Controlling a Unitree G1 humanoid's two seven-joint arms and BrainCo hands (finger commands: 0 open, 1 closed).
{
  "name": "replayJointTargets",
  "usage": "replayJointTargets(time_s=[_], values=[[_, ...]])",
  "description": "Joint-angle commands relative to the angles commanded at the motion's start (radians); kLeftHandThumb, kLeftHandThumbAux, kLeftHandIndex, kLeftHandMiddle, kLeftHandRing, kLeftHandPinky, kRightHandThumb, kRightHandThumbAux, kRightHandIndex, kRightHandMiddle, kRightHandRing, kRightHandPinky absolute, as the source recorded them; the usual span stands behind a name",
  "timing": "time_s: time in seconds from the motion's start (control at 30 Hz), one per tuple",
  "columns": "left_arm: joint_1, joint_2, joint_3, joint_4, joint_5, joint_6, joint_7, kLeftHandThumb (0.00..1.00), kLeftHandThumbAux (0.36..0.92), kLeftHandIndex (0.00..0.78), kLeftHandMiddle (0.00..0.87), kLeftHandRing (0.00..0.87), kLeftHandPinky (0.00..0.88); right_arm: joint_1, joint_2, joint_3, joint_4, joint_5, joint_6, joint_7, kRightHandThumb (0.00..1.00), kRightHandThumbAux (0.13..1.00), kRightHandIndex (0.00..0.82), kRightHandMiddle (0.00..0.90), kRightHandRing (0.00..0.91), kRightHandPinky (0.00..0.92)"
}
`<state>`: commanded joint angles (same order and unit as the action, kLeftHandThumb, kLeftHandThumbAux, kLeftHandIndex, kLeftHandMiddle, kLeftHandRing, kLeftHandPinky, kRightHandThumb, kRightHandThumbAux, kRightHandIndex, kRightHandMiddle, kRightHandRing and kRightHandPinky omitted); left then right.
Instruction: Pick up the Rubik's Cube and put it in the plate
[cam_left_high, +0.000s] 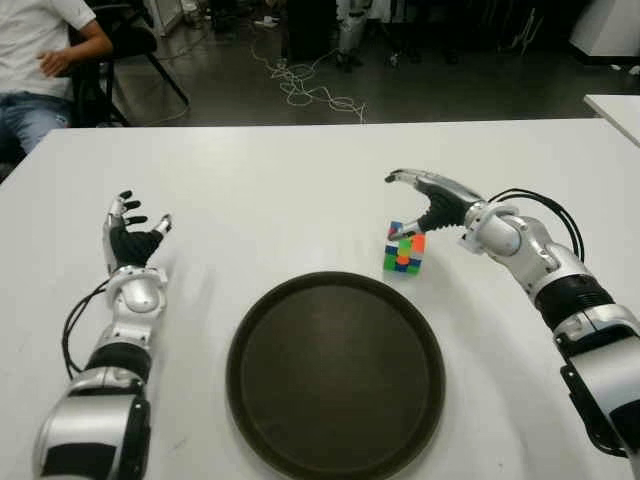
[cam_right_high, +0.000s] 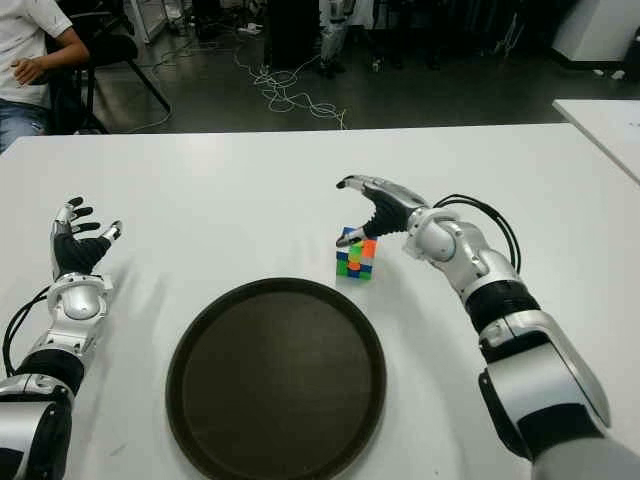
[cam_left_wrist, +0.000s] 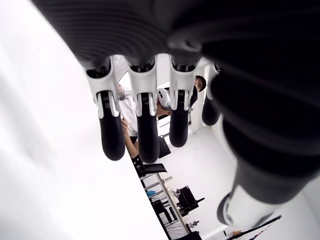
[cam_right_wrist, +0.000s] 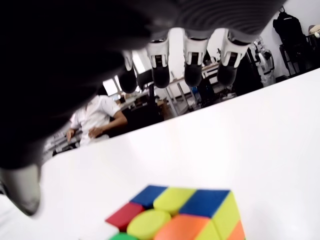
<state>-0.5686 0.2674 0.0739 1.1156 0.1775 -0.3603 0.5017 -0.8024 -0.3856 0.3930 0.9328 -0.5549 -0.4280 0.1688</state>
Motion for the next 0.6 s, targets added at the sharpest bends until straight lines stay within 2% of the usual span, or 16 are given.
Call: replayJointTargets(time_s=[0.2, 0.37, 0.6], values=[[0.003, -0.001, -0.004, -0.010, 0.002, 0.007, 0.000, 0.074, 0.764, 0.137, 0.216, 0.251, 0.313, -0.006, 0.003, 0.015, -0.007, -0.009, 0.027, 0.022, 0.000, 0.619, 0.042, 0.048, 0.059, 0.037], [0.005, -0.002, -0.006, -0.018, 0.003, 0.013, -0.001, 0.060, 0.761, 0.138, 0.211, 0.231, 0.265, -0.005, 0.002, 0.028, -0.025, -0.022, 0.051, 0.035, 0.000, 0.646, 0.048, 0.056, 0.062, 0.026], [0.006, -0.004, 0.000, -0.023, -0.006, 0.020, -0.010, 0.057, 0.763, 0.130, 0.232, 0.266, 0.314, -0.001, -0.002, 0.043, -0.049, -0.034, 0.065, 0.048, 0.000, 0.677, 0.028, 0.031, 0.035, 0.007]])
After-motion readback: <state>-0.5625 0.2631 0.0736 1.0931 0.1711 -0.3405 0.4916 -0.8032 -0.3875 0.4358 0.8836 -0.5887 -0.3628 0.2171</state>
